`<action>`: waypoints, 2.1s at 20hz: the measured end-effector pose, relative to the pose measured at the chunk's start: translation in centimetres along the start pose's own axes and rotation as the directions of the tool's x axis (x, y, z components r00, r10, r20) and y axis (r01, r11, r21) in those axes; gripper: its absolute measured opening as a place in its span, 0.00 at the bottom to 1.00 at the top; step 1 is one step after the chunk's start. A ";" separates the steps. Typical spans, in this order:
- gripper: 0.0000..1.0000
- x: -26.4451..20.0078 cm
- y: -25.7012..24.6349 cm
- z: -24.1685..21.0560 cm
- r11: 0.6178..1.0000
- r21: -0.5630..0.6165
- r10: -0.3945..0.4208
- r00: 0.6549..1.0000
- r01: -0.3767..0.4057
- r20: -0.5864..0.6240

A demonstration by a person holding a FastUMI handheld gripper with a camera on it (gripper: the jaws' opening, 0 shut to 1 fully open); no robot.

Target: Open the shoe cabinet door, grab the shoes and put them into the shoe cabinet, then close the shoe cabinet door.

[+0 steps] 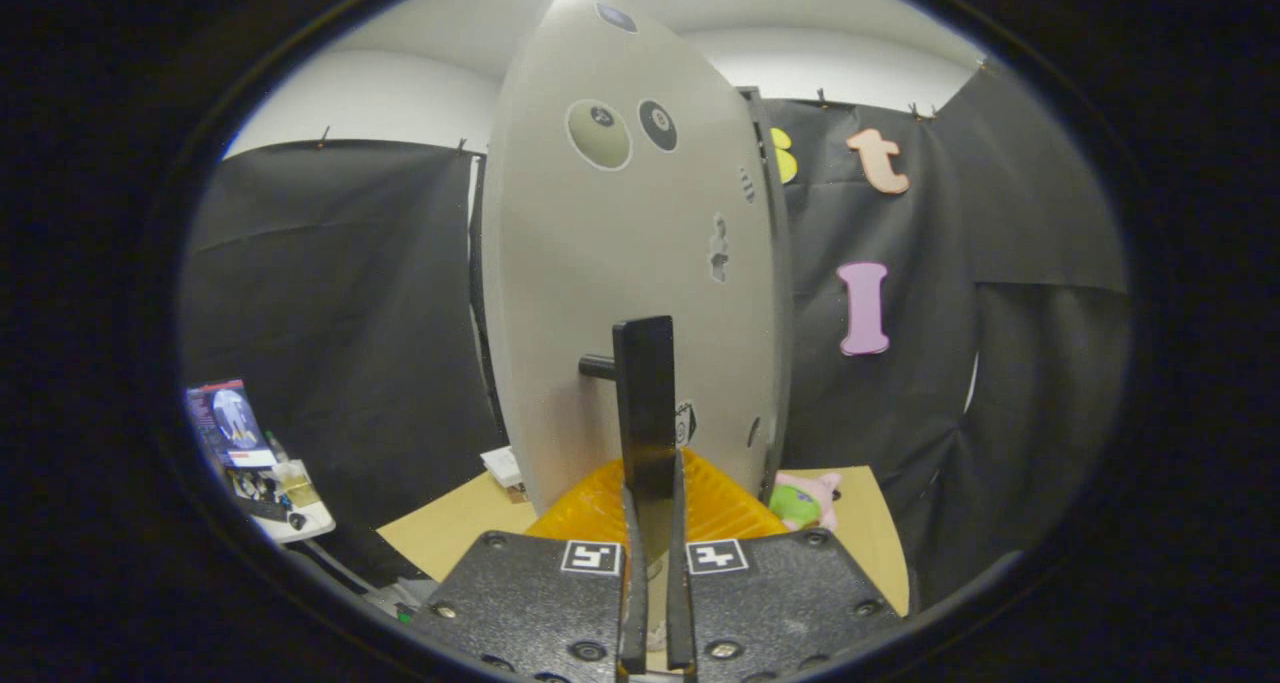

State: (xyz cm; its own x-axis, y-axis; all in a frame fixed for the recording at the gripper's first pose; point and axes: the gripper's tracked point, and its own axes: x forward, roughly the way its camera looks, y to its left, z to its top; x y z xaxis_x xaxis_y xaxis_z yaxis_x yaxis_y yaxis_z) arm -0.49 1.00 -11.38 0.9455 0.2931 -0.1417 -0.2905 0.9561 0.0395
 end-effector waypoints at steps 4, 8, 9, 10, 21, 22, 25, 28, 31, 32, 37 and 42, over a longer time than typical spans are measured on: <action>0.04 -1.2 -3.7 0.1 0.996 -0.015 -0.082 0.997 0.083 0.005; 0.04 -1.6 -6.7 0.4 0.991 0.014 -0.131 0.991 0.131 0.005; 0.04 -1.6 -7.3 0.5 0.990 0.022 -0.136 0.991 0.136 0.004; 0.03 -1.7 -7.0 0.5 0.992 0.042 -0.121 0.993 0.121 0.003; 0.06 -2.6 -6.9 -0.4 0.987 0.054 -0.153 0.988 0.153 0.003; 0.06 -3.1 -7.3 -0.7 0.982 0.049 -0.181 0.983 0.181 0.006; 0.52 -6.1 -8.2 -1.5 0.964 0.032 -0.266 0.964 0.265 0.027; 0.96 -9.3 -7.8 -2.5 0.935 0.047 -0.354 0.935 0.353 0.024; 0.97 -12.0 -5.1 -2.9 0.912 0.034 -0.409 0.912 0.408 0.043; 0.98 -12.7 -3.9 -3.3 0.906 0.028 -0.422 0.905 0.421 0.051; 0.99 -11.5 2.8 -8.2 0.911 -0.029 -0.410 0.912 0.411 0.020; 0.99 -6.4 8.7 -17.8 0.952 -0.032 -0.307 0.948 0.305 -0.087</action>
State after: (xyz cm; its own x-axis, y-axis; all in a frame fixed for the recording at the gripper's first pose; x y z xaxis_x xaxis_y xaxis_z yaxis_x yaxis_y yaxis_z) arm -11.66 7.39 -27.76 0.9724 -0.0158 -0.2328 0.0072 0.9993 -0.0377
